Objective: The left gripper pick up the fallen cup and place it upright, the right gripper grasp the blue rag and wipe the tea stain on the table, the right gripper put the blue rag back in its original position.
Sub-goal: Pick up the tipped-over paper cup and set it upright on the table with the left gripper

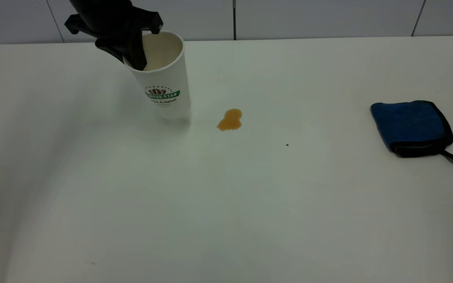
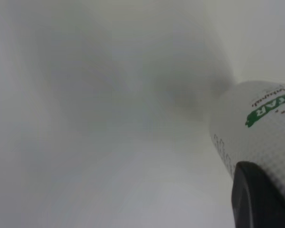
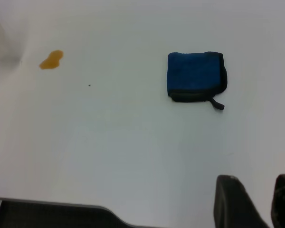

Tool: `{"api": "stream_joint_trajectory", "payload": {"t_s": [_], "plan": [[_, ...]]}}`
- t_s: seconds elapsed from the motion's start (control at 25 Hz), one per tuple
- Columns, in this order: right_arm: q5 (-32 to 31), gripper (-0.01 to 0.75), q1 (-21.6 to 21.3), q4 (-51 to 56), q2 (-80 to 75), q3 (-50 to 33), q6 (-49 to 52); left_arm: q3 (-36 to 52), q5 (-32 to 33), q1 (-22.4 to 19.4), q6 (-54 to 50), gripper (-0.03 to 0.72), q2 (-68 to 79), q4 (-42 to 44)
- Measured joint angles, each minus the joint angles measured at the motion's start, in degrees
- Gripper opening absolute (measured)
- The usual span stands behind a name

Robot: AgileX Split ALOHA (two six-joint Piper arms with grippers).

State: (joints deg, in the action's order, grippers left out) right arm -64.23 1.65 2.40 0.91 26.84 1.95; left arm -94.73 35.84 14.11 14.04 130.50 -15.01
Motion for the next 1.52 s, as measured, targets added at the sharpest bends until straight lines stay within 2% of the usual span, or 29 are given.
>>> {"api": "stream_joint_trajectory", "payload": {"t_s": [0.84, 1.04, 1.12, 1.24, 1.36, 1.52], "plan": [[0.0, 0.24, 0.0, 0.0, 0.0, 0.0, 0.0, 0.0, -4.7, -0.3, -2.3, 0.01, 5.1, 2.3], [0.0, 0.24, 0.0, 0.0, 0.0, 0.0, 0.0, -0.1, -5.0, -0.3, -2.3, 0.039, 5.7, 2.3], [0.0, 0.24, 0.0, 0.0, 0.0, 0.0, 0.0, -0.1, -5.0, -0.3, -2.2, 0.077, 5.7, 2.3], [0.0, 0.24, 0.0, 0.0, 0.0, 0.0, 0.0, -0.1, -5.0, -0.3, -2.2, 0.19, 5.7, 2.3], [0.0, 0.24, 0.0, 0.0, 0.0, 0.0, 0.0, -0.1, -4.9, -0.3, -2.2, 0.363, 5.6, 1.5], [0.0, 0.24, 0.0, 0.0, 0.0, 0.0, 0.0, -0.1, -4.5, -0.3, -2.3, 0.542, 4.4, 1.0]]}}
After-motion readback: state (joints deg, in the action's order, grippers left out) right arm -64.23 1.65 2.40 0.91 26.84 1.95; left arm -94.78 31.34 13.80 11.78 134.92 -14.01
